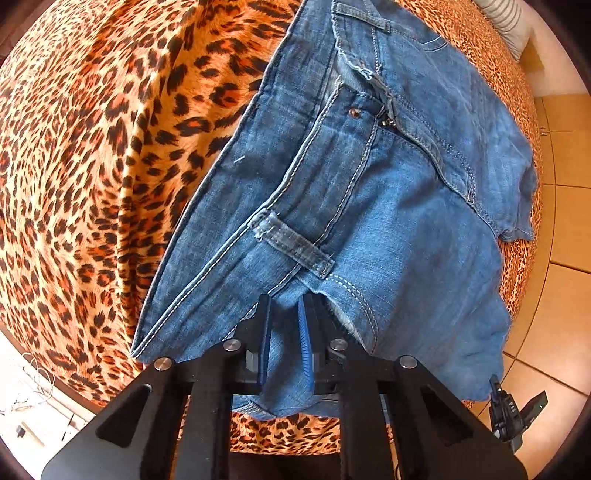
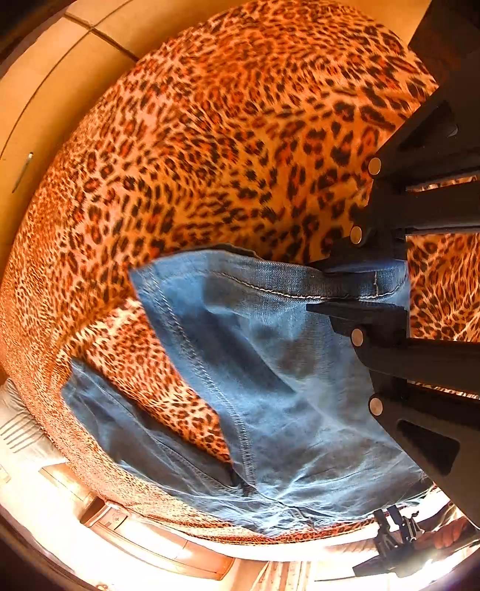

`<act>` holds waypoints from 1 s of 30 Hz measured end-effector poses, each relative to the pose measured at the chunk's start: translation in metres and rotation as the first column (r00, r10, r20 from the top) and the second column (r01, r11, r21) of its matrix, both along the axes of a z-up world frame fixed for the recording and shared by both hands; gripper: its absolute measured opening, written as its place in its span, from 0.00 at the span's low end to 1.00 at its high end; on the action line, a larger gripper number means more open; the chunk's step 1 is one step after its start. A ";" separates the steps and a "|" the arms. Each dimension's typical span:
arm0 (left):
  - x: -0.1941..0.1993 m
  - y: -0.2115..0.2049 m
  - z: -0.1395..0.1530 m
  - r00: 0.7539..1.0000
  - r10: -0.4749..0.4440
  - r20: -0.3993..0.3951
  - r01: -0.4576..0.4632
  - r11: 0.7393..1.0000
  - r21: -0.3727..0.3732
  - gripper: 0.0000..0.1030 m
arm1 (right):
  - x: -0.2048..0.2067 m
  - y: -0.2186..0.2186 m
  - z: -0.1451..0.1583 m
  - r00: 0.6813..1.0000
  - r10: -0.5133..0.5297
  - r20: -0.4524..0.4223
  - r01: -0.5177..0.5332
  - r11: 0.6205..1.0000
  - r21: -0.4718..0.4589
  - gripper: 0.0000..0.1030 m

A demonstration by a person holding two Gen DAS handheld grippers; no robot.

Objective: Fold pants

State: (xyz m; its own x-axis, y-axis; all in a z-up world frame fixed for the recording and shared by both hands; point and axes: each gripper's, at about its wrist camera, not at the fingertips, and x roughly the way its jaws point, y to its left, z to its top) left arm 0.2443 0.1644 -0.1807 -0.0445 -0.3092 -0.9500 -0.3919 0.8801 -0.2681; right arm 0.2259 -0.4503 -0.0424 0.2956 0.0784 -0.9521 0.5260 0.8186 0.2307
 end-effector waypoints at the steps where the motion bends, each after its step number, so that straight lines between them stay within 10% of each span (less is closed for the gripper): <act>1: -0.004 0.001 0.002 1.000 0.004 0.000 -0.004 1.000 0.013 0.12 | -0.002 -0.015 0.006 1.000 -0.013 0.016 0.013 1.000 0.008 0.12; 4: -0.020 0.005 0.002 1.000 0.001 -0.011 -0.001 0.997 0.074 0.12 | -0.006 -0.048 0.018 1.000 -0.003 0.021 0.004 1.000 -0.022 0.12; 9: -0.051 0.003 0.013 0.999 0.028 -0.027 -0.026 0.996 0.082 0.12 | 0.013 -0.069 -0.024 0.976 0.055 -0.210 -0.055 0.998 0.003 0.27; 12: -0.060 0.000 0.055 0.998 0.031 0.046 -0.036 0.994 0.105 0.12 | 0.033 -0.075 -0.002 0.987 0.081 -0.142 -0.088 0.995 -0.040 0.33; 15: -0.034 0.003 0.092 0.989 0.052 0.136 -0.068 0.991 0.116 0.32 | 0.075 -0.079 0.031 0.992 0.125 -0.024 -0.126 0.988 -0.084 0.57; 17: -0.004 0.001 0.111 0.979 0.061 0.195 -0.088 0.987 0.137 0.65 | 0.112 -0.079 0.046 0.990 0.128 0.050 -0.125 0.990 -0.066 0.64; 19: 0.028 -0.003 0.120 0.970 0.059 0.235 -0.093 0.986 0.140 0.73 | 0.160 -0.070 0.048 0.986 0.127 0.112 -0.127 0.992 -0.006 0.64; 30: 0.126 -0.003 0.039 0.990 0.134 0.050 -0.137 0.989 0.060 0.73 | 0.318 -0.051 -0.033 1.000 0.016 0.015 -0.018 0.987 0.158 0.65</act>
